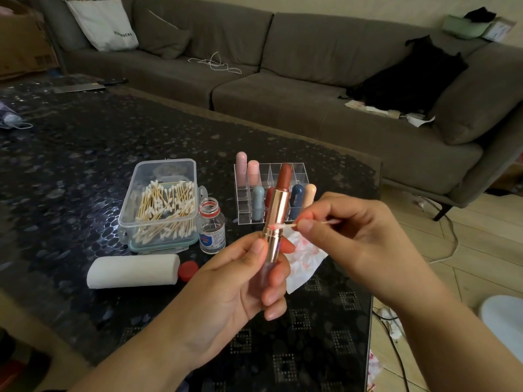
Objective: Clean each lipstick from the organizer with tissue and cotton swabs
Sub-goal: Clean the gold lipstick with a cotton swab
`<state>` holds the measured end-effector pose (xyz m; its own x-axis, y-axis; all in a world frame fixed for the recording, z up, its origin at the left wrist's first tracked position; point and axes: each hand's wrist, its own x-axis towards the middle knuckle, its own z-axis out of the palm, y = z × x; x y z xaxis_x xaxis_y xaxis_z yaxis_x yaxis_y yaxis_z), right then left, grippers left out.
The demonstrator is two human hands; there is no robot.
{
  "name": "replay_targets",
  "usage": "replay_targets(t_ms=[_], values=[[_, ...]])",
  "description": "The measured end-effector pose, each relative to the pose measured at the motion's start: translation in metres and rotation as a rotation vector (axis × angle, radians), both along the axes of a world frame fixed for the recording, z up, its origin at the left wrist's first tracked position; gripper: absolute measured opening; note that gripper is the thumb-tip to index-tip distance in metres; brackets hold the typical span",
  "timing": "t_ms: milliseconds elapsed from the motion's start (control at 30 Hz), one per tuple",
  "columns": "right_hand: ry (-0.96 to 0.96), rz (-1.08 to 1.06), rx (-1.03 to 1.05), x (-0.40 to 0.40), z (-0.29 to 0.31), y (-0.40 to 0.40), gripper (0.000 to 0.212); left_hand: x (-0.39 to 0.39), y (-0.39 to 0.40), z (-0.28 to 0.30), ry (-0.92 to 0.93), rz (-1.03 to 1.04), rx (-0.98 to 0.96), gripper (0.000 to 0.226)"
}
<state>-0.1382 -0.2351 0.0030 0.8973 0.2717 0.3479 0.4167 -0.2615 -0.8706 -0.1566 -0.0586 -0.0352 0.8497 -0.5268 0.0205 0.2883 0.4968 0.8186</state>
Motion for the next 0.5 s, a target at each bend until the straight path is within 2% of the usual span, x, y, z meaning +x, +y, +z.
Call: replay_targets(t_ms=[167, 267, 500], values=[[-0.102, -0.115, 0.053, -0.0022, 0.0084, -0.0026, 0.009, -0.0014, 0.0008, 0.0002, -0.001, 0.0, 0.002, 0.028], [-0.13, -0.163, -0.005, -0.0041, 0.0094, -0.0004, 0.01, -0.0014, 0.0015, 0.0002, -0.005, 0.003, 0.012, 0.028], [-0.126, -0.175, 0.012, -0.0057, 0.0104, 0.0041, 0.015, -0.0016, 0.0017, -0.0007, -0.017, 0.017, 0.033, 0.028]])
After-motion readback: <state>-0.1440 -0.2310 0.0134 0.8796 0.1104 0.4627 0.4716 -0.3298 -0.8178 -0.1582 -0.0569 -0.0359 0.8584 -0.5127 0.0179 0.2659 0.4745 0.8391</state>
